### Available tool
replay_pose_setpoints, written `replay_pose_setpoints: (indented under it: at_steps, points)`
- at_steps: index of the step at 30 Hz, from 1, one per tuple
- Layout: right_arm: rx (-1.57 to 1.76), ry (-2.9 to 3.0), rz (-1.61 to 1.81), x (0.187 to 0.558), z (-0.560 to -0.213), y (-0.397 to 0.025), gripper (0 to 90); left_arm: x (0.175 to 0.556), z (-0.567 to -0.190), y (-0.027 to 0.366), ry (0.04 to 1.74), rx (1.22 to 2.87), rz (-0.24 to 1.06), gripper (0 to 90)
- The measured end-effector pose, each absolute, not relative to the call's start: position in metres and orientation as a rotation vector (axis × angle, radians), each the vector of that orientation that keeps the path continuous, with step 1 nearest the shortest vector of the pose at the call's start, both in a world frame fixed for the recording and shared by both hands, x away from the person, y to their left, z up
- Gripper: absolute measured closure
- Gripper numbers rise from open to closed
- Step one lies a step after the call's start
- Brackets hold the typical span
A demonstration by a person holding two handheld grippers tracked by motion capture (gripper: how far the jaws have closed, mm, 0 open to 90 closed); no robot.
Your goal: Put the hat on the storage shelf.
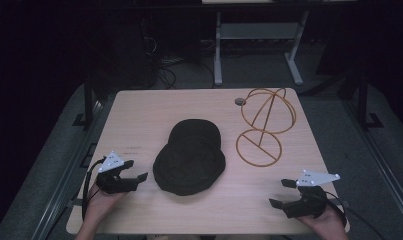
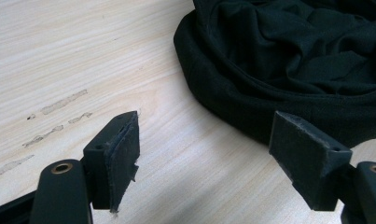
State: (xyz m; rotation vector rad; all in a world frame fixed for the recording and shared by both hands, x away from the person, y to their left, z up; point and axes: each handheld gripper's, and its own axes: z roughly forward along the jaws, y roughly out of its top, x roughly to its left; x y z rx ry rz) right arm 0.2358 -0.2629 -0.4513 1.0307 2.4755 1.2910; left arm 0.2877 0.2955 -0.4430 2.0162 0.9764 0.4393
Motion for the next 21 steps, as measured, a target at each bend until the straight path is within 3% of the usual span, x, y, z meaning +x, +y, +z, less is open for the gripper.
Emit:
replay_pose_setpoints:
  at_steps: [10, 21]
  points:
    - [0.894, 2.588, 1.285, 0.243, -0.438, -0.228, 14.6, 0.289, -0.445, 0.304, 1.004, 1.998, 0.420, 24.0]
    - [0.638, 2.716, 1.318, 0.275, -0.402, -0.158, 17.3, 0.289, -0.443, 0.307, 1.005, 1.981, 0.421, 24.1]
